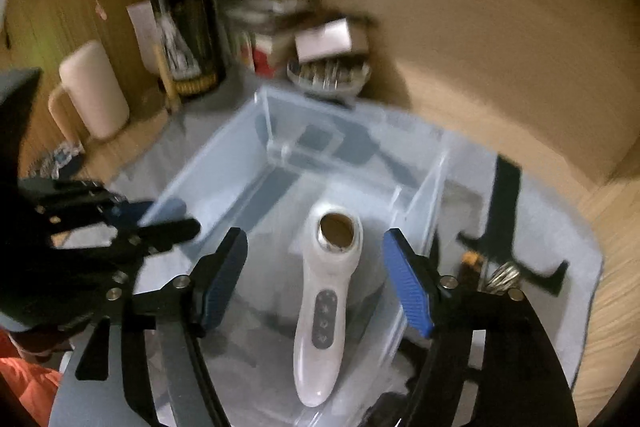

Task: Organize rigid objects
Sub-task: 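Lift the white device with the right tool and release it inside the clear box, then grasp the bronze pinecone ornament on the mat with the right tool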

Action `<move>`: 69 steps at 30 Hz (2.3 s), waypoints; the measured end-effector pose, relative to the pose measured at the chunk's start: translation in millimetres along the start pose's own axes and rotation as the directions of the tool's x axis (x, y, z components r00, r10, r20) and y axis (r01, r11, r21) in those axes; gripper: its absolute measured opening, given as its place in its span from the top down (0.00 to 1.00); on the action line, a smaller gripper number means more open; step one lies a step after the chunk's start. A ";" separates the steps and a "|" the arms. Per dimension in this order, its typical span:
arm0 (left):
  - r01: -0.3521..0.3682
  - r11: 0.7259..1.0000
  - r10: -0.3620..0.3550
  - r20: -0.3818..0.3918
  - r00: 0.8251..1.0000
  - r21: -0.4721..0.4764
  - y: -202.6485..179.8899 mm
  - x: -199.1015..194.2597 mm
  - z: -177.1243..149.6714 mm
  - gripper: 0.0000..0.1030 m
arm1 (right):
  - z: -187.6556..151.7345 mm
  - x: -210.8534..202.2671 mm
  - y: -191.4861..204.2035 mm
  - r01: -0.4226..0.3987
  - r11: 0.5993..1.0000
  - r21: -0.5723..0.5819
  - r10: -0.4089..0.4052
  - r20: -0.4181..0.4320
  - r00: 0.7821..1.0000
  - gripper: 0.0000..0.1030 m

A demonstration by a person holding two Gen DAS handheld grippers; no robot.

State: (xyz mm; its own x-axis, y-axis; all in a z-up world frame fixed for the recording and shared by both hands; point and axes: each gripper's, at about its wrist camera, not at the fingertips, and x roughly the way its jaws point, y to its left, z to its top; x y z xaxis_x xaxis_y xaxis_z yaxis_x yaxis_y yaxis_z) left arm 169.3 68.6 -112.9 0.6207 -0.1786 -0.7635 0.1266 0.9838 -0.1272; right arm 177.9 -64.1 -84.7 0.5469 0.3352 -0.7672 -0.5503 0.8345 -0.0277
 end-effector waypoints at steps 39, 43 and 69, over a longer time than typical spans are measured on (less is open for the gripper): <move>0.003 1.000 -0.003 -0.009 1.000 0.004 0.4 -0.2 -1.3 0.85 | -58.9 9.4 -143.2 0.215 0.899 0.381 -0.188 -0.106 0.976 0.45; 0.006 1.000 -0.006 -0.009 1.000 0.002 1.3 -0.3 -1.5 0.85 | -56.4 36.7 -154.4 0.227 0.891 0.393 -0.174 -0.165 0.971 0.53; 0.004 1.000 -0.004 -0.014 1.000 0.001 0.8 1.8 -1.5 0.85 | -27.4 -43.8 -101.0 0.166 0.944 0.285 -0.197 0.082 0.977 0.70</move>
State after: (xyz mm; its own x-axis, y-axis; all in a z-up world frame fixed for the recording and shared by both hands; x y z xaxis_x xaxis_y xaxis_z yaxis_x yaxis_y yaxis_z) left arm 169.3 69.1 -115.3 0.6094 -0.1823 -0.7716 0.1300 0.9830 -0.1296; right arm 192.2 -175.0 -65.9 0.6941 0.1991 -0.6918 -0.2486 0.9682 0.0292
